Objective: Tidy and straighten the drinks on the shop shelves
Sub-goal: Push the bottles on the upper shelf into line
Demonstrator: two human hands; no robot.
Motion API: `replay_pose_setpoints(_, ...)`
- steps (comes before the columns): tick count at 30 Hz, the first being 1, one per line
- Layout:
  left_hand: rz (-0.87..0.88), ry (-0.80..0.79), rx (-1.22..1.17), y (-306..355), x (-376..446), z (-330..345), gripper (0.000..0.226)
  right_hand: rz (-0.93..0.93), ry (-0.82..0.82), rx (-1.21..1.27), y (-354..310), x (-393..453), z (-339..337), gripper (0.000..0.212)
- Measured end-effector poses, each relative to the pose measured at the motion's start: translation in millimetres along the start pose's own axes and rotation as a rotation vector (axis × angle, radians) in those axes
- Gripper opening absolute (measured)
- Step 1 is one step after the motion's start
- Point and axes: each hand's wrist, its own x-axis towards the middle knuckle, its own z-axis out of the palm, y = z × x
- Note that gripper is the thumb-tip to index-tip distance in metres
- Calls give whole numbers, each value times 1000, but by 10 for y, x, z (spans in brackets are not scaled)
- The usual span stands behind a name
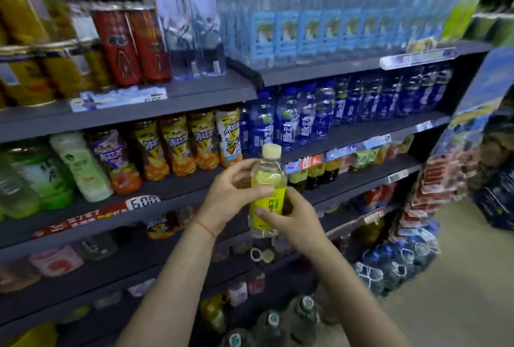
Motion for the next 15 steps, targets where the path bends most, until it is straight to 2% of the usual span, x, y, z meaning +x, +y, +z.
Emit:
replay_pose_setpoints(4, 119, 5, 0, 405, 209, 656, 62, -132, 34, 16, -207, 282, -791, 49)
replay_pose_setpoints(8, 228, 68, 25, 677, 475, 1135, 58, -256, 101, 38, -305, 611, -1312, 54)
replay_pose_setpoints(11, 261, 231, 42, 781, 753, 1342, 38, -312, 138, 84, -315, 874, -1654, 53)
replay_pose_setpoints(15, 307, 348, 105, 703, 1292, 1564, 23, -373, 171, 30, -267, 1292, -2105, 51)
